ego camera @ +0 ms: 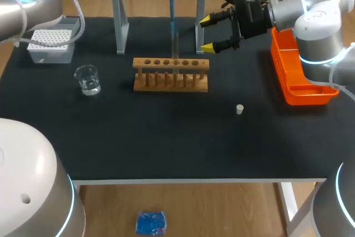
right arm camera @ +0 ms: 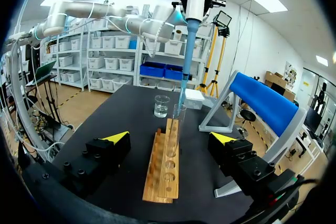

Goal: Invert the test tube, pick up the pipette, mount the tip to pipette, aspirate from beaker and dispense into the tube, eject the tip, return the pipette, and cap with the stopper.

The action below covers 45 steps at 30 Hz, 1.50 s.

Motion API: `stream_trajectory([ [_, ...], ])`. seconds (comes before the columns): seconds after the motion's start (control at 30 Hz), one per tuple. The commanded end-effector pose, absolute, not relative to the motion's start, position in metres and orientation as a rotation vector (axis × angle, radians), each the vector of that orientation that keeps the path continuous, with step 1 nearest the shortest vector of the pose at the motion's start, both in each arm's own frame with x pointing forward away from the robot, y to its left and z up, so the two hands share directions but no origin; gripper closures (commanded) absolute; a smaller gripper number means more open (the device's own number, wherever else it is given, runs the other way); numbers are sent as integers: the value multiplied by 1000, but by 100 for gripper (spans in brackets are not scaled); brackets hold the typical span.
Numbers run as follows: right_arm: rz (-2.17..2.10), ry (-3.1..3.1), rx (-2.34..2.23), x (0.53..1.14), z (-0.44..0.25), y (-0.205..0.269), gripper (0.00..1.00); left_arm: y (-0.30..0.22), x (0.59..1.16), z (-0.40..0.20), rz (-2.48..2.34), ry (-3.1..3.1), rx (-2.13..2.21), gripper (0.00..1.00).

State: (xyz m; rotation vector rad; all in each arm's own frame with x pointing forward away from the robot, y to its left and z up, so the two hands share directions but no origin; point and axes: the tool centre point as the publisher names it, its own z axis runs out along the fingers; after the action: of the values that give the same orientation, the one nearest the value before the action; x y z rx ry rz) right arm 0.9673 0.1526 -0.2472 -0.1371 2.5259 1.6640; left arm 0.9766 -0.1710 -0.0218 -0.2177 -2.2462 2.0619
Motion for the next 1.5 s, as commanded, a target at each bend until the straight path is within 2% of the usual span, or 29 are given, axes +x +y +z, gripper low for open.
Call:
stream_trajectory([
  [0.03,1664,2526,-139,967,-247,152,0,-173,976,-23,2069,-2248,-229,100],
  [1.5,1664,2526,-139,967,-247,152,0,-174,971,-47,2070,-2253,-270,100],
])
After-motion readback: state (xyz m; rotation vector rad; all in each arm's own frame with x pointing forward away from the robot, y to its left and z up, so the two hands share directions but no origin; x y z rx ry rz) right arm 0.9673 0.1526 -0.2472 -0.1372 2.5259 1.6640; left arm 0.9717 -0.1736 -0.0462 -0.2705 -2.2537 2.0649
